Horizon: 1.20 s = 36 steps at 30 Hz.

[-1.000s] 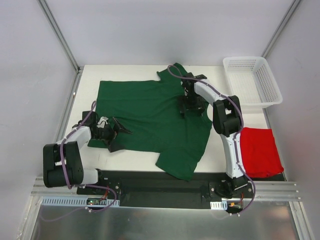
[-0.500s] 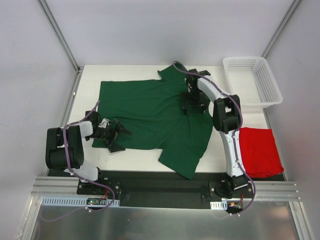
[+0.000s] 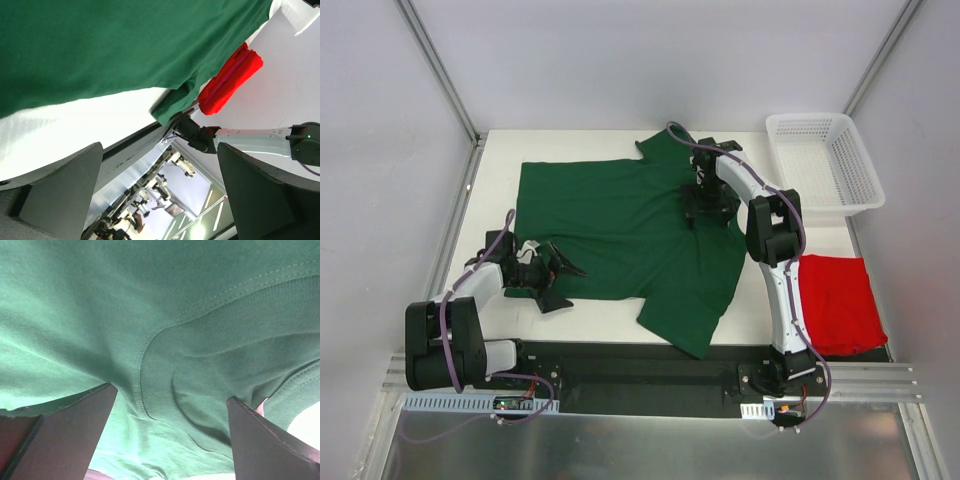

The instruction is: Fold and stack the t-shirts

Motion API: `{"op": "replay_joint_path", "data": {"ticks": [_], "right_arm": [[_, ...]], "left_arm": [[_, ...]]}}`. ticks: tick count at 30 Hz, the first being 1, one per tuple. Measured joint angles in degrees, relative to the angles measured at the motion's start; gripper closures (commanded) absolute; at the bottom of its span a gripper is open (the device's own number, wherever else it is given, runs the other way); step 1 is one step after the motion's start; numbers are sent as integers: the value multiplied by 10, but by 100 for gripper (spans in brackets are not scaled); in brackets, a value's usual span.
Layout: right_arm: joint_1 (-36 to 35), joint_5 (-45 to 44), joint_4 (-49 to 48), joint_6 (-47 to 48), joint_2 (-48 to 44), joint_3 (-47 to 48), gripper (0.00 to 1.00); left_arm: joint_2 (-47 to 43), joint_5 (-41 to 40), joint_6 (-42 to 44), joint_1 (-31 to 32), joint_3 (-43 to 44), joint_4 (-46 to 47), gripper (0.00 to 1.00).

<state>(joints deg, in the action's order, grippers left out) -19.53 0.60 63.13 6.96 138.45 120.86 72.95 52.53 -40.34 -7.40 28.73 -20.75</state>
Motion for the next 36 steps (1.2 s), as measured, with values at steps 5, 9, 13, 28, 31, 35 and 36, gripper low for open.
{"op": "replay_joint_path", "data": {"ticks": [5, 9, 13, 28, 31, 35, 36], "right_arm": [[0, 5, -5, 0, -7, -13, 4], [-1, 27, -30, -5, -45, -73, 4], [-8, 49, -38, -13, -75, -109, 4], [-47, 104, -44, -32, -240, -181, 4], [-47, 110, -41, -33, -247, -180, 4], [-47, 118, -34, -33, -247, -175, 4], [-47, 119, -32, -33, -247, -174, 4]], "left_arm": [[-9, -1, 1, 3, 0, -12, 1], [4, -9, 12, 3, 7, -24, 1], [50, -22, 25, 3, 51, -31, 1], [185, -110, 72, -3, 140, -31, 1], [194, -108, 74, -7, 144, -38, 1], [193, -108, 81, -9, 142, -40, 1], [191, -108, 82, -9, 140, -39, 1]]}}
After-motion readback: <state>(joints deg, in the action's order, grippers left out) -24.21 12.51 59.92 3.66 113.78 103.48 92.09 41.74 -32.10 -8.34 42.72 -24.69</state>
